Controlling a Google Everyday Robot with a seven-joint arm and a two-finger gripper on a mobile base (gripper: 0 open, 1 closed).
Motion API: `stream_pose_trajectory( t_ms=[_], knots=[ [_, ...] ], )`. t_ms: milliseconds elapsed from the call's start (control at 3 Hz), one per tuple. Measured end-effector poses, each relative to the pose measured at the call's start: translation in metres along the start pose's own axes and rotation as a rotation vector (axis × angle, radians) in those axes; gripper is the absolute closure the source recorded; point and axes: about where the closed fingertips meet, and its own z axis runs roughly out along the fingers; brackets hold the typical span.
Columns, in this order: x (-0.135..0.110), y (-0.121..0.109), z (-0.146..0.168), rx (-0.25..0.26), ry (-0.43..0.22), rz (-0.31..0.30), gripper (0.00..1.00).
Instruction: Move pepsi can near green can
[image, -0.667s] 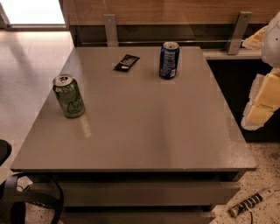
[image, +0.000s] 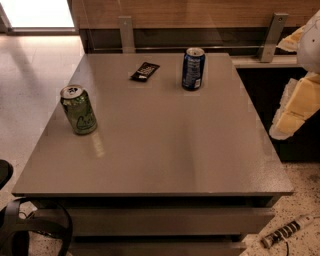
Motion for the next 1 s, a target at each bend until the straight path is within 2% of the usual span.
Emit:
stream_pose_trajectory(
  t_ms=[333, 667, 1000],
  knots=[
    [0.003, -0.044, 0.02, 0.098, -0.125, 0.114, 0.0],
    [-0.007, -0.083, 0.036, 0.175, -0.268, 0.19, 0.0],
    [-0.034, -0.126, 0.058, 0.206, -0.467, 0.264, 0.0]
  ],
)
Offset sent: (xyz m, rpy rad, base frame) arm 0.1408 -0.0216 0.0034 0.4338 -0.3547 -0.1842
